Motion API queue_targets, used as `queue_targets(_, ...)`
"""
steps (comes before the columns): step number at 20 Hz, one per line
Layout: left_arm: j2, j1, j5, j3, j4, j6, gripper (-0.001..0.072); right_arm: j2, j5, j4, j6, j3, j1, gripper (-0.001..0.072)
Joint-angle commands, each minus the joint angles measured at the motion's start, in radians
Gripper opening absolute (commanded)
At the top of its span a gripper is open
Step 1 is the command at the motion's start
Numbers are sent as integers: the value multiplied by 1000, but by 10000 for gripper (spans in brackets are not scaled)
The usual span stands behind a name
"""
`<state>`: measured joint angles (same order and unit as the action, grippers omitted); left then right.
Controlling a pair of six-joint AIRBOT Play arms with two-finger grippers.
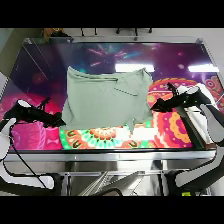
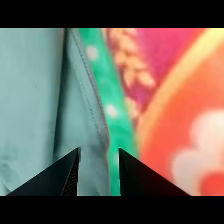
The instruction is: Fold the shirts.
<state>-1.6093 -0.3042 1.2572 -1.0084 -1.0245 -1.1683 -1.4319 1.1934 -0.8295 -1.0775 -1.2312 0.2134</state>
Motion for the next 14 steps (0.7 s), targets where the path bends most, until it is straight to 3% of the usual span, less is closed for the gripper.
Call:
queue_targets(1,1,-1,-5,-1,3,0,13,-18,-70,-16,8,1,-44,298)
queue_targets(4,1,-1,-6,-1,3,0,13,-18,-66,-15,8,1,-45,288)
queue_targets(5,1,-1,-6,-1,3,0,14,-18,-58,-14,8,1,-48,255)
queue_targets(6,1,-1,-9,-1,3,0,13,-18,-48,-15,8,1,-54,136)
queue_targets(10,1,-1,-14,-1,3,0,13,-40,-13,-14,8,1,-81,129)
queue_targets(12,1,-2,0,-2,6,0,13,-45,11,14,24,0,-90,16)
queue_targets(14,3,-2,75,-37,7,0,11,-16,59,47,35,-34,-86,16)
